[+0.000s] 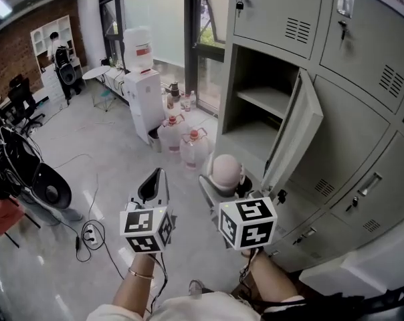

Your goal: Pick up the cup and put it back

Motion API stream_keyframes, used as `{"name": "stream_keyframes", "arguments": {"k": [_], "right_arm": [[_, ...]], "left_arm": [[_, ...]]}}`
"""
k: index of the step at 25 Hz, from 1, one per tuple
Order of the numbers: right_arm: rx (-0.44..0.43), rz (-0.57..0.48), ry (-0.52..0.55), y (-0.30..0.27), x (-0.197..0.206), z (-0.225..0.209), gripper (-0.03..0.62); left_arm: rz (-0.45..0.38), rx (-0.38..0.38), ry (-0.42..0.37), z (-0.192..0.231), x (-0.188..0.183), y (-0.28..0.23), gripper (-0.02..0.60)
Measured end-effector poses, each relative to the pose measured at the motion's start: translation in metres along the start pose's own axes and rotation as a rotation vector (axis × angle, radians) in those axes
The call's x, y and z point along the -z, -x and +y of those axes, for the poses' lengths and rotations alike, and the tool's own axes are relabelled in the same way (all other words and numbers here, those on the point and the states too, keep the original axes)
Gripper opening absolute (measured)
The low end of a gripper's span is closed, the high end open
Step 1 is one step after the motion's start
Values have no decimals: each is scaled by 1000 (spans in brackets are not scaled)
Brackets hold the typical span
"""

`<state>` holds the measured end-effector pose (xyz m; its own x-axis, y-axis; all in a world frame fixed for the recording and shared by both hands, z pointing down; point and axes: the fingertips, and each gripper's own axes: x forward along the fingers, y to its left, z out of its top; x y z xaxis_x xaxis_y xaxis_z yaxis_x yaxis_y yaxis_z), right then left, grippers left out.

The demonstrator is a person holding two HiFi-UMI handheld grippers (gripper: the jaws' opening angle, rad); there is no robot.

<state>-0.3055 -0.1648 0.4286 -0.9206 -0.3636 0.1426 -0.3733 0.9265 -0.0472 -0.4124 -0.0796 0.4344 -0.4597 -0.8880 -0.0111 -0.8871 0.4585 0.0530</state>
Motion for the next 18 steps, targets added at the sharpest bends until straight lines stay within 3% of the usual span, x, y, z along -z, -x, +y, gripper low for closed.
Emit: {"name": "stream_keyframes", "arguments": {"k": [11, 18], "right_arm": [[110, 20, -25, -77, 2, -47, 345], [224, 23, -36, -95, 2, -83, 345]], "left_arm": [[0, 97, 53, 18, 10, -94, 11], [-11, 209, 37, 1, 10, -148, 11]]}}
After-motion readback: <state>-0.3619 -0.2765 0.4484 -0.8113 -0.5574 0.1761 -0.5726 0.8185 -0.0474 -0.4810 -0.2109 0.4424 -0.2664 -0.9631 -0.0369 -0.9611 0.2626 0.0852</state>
